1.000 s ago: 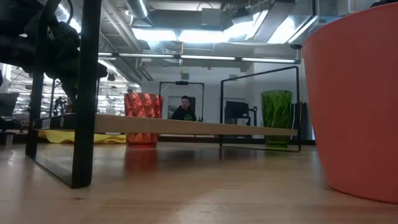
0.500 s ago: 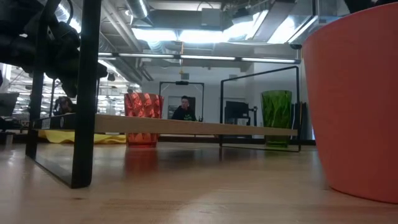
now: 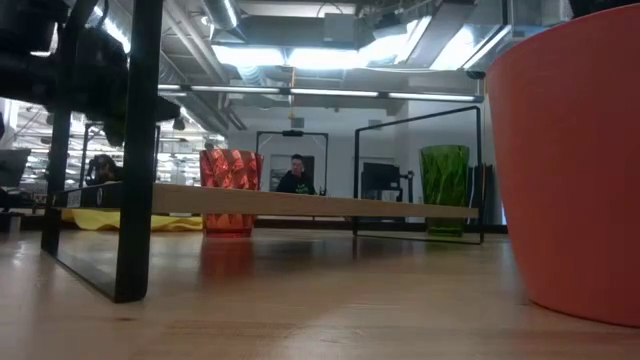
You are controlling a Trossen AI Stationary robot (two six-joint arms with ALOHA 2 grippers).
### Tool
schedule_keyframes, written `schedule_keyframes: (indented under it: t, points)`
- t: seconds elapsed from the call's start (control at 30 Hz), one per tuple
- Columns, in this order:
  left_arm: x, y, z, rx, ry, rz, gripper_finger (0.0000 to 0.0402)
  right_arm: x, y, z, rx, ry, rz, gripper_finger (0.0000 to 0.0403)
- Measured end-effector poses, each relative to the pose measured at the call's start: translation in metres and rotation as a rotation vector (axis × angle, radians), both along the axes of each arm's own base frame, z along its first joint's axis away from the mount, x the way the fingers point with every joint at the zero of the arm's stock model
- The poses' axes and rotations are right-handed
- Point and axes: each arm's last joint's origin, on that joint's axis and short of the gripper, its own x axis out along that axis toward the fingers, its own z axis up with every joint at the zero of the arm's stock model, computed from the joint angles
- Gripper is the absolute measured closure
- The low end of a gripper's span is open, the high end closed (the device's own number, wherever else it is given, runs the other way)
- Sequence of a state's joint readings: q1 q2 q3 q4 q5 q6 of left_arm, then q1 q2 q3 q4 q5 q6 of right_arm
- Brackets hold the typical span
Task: Stack small to large cups/mugs on shelf
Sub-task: Put the brown cup on the shelf
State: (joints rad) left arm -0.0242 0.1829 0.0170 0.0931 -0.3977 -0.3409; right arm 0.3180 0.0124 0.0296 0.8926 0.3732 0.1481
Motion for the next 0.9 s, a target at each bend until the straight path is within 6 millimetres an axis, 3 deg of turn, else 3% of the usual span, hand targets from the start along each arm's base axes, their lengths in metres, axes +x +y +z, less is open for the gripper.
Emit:
schedule_keyframes:
  t: [0.17,0.33,0.43,0.6,0.9]
  points:
    - [-0.001,0.000,0.018,-0.249,-0.284,0.009,0.0349,-0.009,0.001,0.020,-0.151,-0.082,-0.004,0.0263]
    - [-0.005,0.002,0.034,-0.325,-0.494,0.038,0.0349,-0.016,0.002,0.031,-0.297,-0.140,-0.025,0.0263]
    - [-0.010,0.005,0.045,-0.309,-0.625,0.153,0.0349,-0.019,0.001,0.037,-0.316,-0.159,-0.066,0.0263]
    - [-0.018,0.010,0.050,-0.211,-0.647,0.379,0.0349,-0.022,-0.001,0.042,-0.279,-0.153,-0.114,0.0263]
    - [-0.019,0.010,0.053,-0.213,-0.676,0.375,0.0349,-0.021,-0.002,0.042,-0.226,-0.154,-0.059,0.0263]
